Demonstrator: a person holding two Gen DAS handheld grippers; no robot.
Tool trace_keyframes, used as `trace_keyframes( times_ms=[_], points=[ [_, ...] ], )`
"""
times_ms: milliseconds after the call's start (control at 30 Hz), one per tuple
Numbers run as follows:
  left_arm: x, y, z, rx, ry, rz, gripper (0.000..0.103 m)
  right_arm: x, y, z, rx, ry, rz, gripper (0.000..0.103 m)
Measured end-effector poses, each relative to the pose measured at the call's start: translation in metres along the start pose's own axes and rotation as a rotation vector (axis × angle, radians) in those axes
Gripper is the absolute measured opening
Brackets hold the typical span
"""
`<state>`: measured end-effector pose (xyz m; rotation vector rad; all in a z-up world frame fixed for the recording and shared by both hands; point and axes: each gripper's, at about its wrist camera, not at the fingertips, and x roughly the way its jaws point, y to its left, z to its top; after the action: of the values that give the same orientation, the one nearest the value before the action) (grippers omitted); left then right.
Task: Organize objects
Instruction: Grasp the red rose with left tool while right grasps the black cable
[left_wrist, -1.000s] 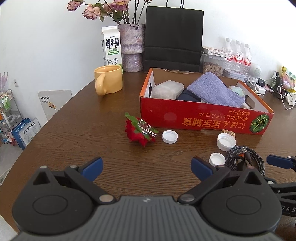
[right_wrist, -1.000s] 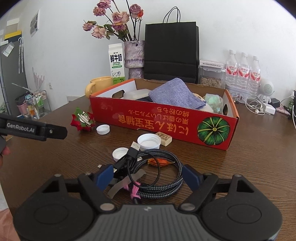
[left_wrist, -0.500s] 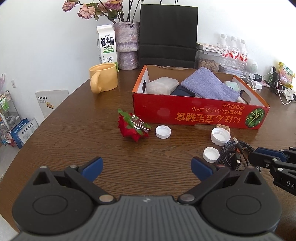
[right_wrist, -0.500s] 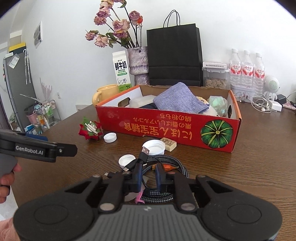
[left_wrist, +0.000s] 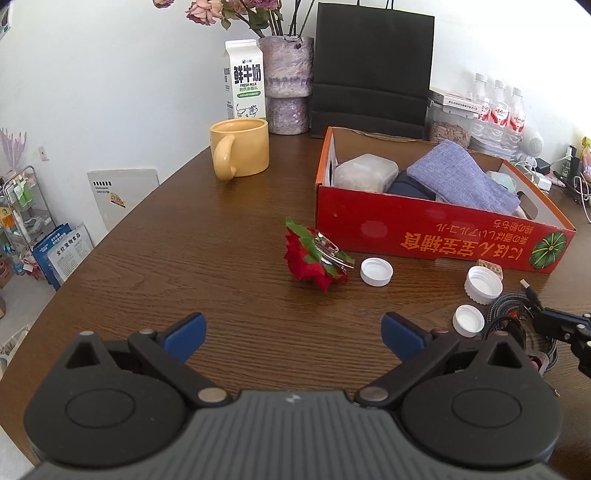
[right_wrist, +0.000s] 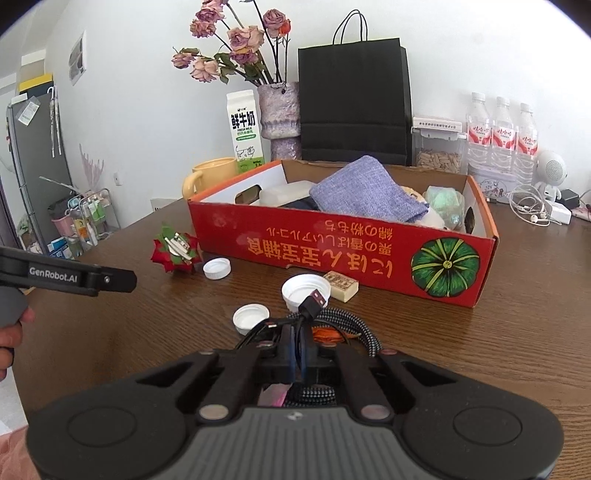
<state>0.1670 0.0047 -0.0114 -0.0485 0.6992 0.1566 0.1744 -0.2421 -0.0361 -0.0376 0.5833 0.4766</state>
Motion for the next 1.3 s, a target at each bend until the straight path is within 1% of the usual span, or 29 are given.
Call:
trace_keyframes(
  times_ms=[333,667,833,867,900,933,967,1000,1100,1233,1300],
  points=[
    [0.022,0.006,0.014,-0.023,0.001,0.005,0.103,0.0,-0.005,0.021,0.001,-0.055,-0.04,0.002],
    [0.06,0.004,0.035,-0.028,0.019,0.026,0.103,0.016,-0.009,0.033,0.003,-0.061,-0.057,0.002],
    [0.076,0.005,0.041,-0.036,0.021,0.016,0.103,0.018,-0.011,0.038,0.004,-0.065,-0.063,0.001],
    [0.077,0.005,0.042,-0.04,0.018,0.008,0.098,0.017,-0.011,0.039,0.005,-0.068,-0.063,0.001],
    [0.077,0.005,0.042,-0.042,0.015,-0.001,0.083,0.017,-0.011,0.04,0.005,-0.071,-0.063,0.001],
    [0.077,0.006,0.041,-0.046,0.015,-0.017,0.072,0.016,-0.011,0.04,0.005,-0.074,-0.062,0.001],
    [0.077,0.007,0.041,-0.059,0.019,-0.039,0.047,0.015,-0.011,0.041,0.006,-0.076,-0.063,0.001],
    [0.076,0.008,0.041,-0.072,0.02,-0.056,0.042,0.015,-0.012,0.042,0.006,-0.077,-0.064,0.001],
    [0.067,0.01,0.038,-0.073,0.001,-0.055,0.035,0.013,-0.012,0.042,0.007,-0.083,-0.064,0.001],
    [0.054,0.011,0.035,-0.072,-0.008,-0.06,0.034,0.009,-0.011,0.043,0.005,-0.088,-0.056,0.002],
    [0.048,0.011,0.032,-0.064,-0.011,-0.054,0.032,0.008,-0.009,0.042,-0.003,-0.071,-0.046,0.008]
  ],
)
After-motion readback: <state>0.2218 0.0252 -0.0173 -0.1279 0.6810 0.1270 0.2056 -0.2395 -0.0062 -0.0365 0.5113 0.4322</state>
